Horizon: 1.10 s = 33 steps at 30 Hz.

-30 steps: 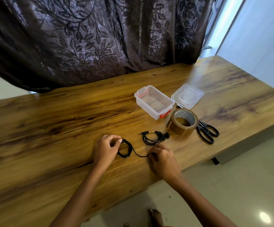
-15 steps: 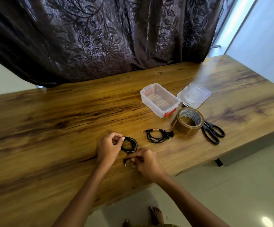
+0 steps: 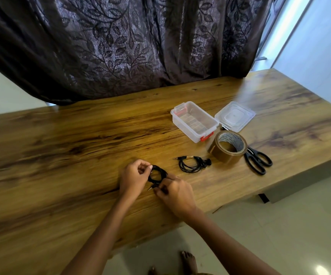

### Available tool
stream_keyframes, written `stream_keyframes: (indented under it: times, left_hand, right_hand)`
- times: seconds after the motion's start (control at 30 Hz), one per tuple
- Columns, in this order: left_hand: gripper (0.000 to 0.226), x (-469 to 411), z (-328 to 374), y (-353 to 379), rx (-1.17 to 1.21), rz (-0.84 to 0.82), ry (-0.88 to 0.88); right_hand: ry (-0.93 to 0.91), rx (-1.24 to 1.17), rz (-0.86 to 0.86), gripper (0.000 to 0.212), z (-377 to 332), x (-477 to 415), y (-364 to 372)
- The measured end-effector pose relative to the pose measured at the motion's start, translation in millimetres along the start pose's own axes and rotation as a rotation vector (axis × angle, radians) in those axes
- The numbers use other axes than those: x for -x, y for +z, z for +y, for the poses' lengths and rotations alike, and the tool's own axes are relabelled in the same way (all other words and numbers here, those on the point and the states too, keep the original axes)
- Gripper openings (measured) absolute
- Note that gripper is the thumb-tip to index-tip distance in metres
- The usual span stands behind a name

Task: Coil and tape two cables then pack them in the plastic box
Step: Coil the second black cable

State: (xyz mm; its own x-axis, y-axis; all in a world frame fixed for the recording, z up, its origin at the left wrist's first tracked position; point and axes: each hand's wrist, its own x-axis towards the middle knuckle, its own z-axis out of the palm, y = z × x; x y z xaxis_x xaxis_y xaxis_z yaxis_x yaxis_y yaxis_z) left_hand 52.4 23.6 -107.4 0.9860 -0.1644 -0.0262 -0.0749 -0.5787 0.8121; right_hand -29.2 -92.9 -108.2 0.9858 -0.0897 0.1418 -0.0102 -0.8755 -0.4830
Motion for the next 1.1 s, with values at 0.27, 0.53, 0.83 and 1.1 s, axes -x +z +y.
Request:
stream_keyframes:
  times: [0.27,0.53,0.83,1.1]
  left_hand:
    - [0.003,2,-2,-2,0.008,-0.006,0.004]
    - [0.005,4,-10,-1,-0.032,-0.009,0.077]
    - [0.015,14,-12,2,-0.139,0.056,0.212]
    - [0.017,17,-8,-3,-0.335,0.014,0.389]
  right_hand:
    - [0.187,0.032,0.154,0.024,-16,-1,10]
    - [0.217,0.022,0.169,0.025,-23,2,14]
    - [0.212,0.019,0.123,0.024,-22,6,16]
    - [0.299,-0.146,0.140,0.024,-21,9,20]
